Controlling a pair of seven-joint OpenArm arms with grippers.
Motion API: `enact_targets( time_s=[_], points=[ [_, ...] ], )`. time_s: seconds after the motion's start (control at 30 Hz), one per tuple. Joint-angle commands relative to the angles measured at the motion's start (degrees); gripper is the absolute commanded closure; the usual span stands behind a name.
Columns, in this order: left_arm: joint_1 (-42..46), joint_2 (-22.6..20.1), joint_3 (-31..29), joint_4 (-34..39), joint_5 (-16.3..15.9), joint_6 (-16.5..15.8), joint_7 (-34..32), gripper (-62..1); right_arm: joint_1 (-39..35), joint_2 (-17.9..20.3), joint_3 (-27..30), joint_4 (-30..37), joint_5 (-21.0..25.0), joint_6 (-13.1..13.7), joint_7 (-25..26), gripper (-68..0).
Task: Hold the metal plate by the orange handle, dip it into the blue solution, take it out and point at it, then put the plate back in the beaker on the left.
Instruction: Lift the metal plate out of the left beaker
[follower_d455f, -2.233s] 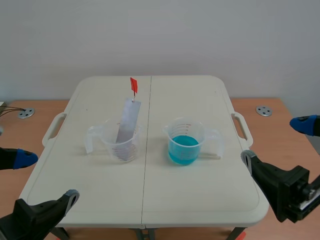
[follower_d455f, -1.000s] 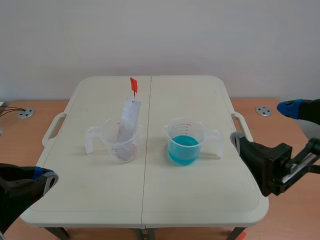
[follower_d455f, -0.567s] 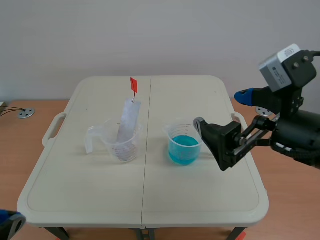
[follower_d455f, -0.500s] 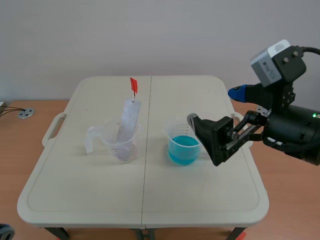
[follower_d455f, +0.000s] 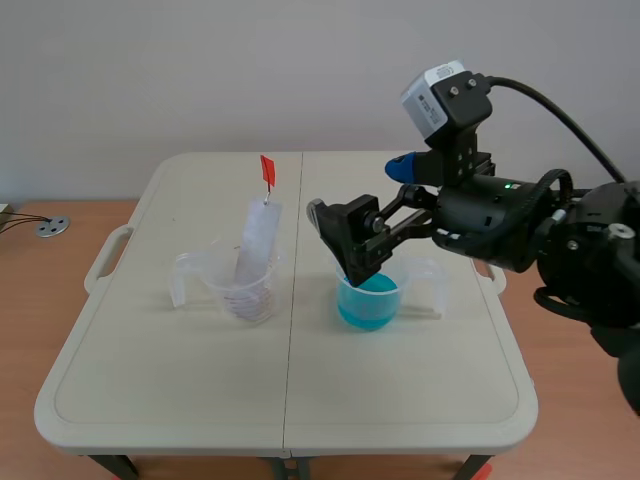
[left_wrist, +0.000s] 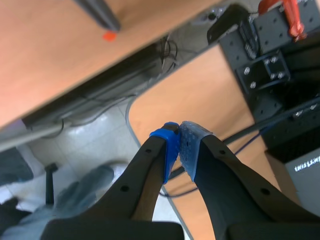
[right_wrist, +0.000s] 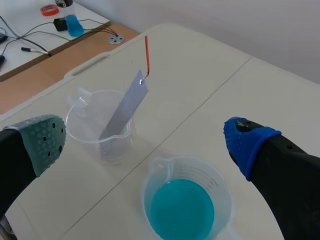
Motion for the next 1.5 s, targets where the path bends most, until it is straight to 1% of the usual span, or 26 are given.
enact_targets(
  time_s=[0.0, 0.1, 0.2, 0.3, 0.5, 0.63, 0.8, 0.93, 1.37, 1.47],
  points=[
    [0.0, 0.0, 0.4, -1.1, -0.4, -0.2, -2.4, -1.6, 2.8, -0.5, -1.0, -1.0, 0.7, 0.2, 1.0, -66.3],
    [0.0, 0.0, 0.5, -4.6, -0.4, -0.2, -5.3, -1.6, 6.2, -1.9, -3.4, -4.6, 0.4, 0.2, 1.0, -66.3],
    [0.0, 0.0, 1.4, -7.6, -0.3, -0.2, -6.9, -1.6, 9.0, -3.6, -5.1, -8.1, -1.3, 0.2, 1.0, -66.3],
    [0.0, 0.0, 2.8, -9.9, -0.3, -0.2, -7.3, -1.6, 11.3, -5.4, -6.2, -11.3, -2.7, 0.2, 1.4, -66.3],
    [0.0, 0.0, 4.9, -12.6, -0.2, -0.2, -7.3, -1.6, 15.4, -8.6, -6.6, -15.8, -3.1, 0.2, 1.6, -66.3],
    [0.4, 0.0, 4.9, -13.0, -0.1, -0.2, -7.5, -1.6, 17.8, -10.6, -6.6, -18.0, -4.6, 0.2, 1.5, -66.3],
    [1.8, 0.0, 4.9, -13.0, -0.2, -0.2, -10.1, -1.6, 20.7, -12.4, -7.6, -21.1, -6.7, 0.0, 1.4, -66.3],
    [1.8, 0.0, 4.9, -13.0, -0.1, -0.2, -10.1, -1.6, 22.8, -13.4, -8.7, -24.6, -6.7, -0.5, 1.7, -66.3],
    [1.8, 0.0, 4.9, -13.0, -0.2, -0.2, -10.0, -1.6, 30.2, -17.8, -10.5, -38.1, -7.0, -0.4, 4.6, -66.3],
    [1.8, 0.0, 4.9, -13.0, -0.2, -0.2, -10.0, -1.6, 31.5, -17.8, -12.3, -40.6, -7.0, -0.5, 6.9, -66.3]
  ],
)
